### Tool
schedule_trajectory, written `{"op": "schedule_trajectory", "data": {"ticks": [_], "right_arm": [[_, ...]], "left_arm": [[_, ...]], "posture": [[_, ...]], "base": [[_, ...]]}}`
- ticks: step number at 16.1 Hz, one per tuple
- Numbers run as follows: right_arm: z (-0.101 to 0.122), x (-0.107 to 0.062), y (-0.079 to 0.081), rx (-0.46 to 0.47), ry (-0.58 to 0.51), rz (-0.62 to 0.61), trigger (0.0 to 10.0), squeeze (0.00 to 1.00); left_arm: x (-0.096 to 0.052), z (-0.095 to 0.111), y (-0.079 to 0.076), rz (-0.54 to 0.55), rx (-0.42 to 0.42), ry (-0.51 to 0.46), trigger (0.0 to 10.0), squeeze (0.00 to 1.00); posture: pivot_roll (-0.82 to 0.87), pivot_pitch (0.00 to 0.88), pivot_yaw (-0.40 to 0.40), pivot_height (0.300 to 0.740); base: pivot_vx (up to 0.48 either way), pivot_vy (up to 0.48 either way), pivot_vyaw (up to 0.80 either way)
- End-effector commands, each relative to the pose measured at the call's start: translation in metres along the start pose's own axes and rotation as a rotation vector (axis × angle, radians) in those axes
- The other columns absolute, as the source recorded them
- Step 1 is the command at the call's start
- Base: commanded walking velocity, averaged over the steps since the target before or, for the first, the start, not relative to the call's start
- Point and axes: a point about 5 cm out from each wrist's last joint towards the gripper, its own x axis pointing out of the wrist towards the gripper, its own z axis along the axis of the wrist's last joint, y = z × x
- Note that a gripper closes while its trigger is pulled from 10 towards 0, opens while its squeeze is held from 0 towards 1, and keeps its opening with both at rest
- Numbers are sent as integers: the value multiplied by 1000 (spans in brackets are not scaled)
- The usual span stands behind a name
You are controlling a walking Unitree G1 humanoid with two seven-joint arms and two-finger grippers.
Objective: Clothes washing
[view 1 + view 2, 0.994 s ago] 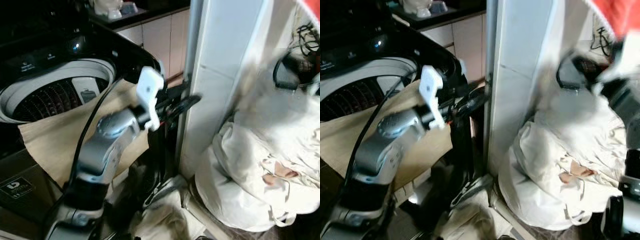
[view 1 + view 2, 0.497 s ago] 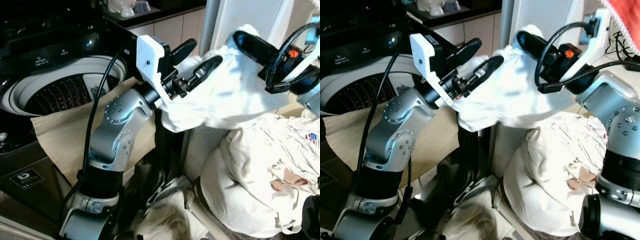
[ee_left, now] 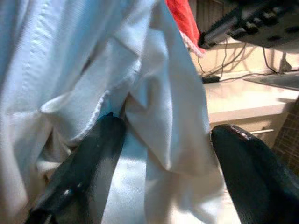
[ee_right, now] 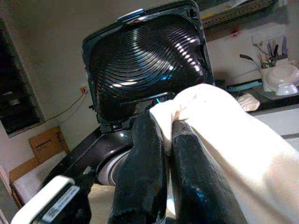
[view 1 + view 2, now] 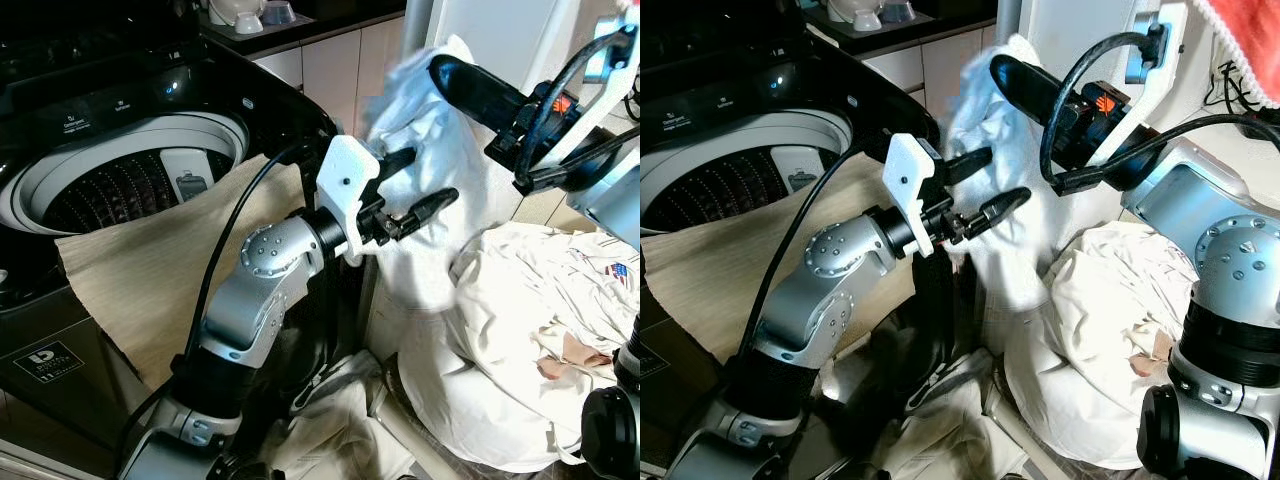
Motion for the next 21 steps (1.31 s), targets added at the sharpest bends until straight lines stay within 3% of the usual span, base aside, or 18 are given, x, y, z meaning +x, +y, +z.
{"op": "schedule_trajectory", "data": {"ticks": [1,19,20,21], "right_arm": [[10,1,10,-31,-26,42,0,0],[4,4,14,-26,-7,26,0,0],[4,3,11,-46,-5,-2,510,0],[4,3,10,-56,-5,-15,8745,0]], "left_arm": [[-2,4,7,31,8,-9,0,0],[-8,-1,24,174,20,5,0,0],[-9,0,30,212,23,-4,0,0],[-11,2,34,240,26,-13,0,0]], "posture": [[-77,0,33,740],[-80,0,35,740],[-80,0,35,740],[-82,0,36,740]], "base": [[0,0,0],[0,0,0],[0,0,0],[0,0,0]]}}
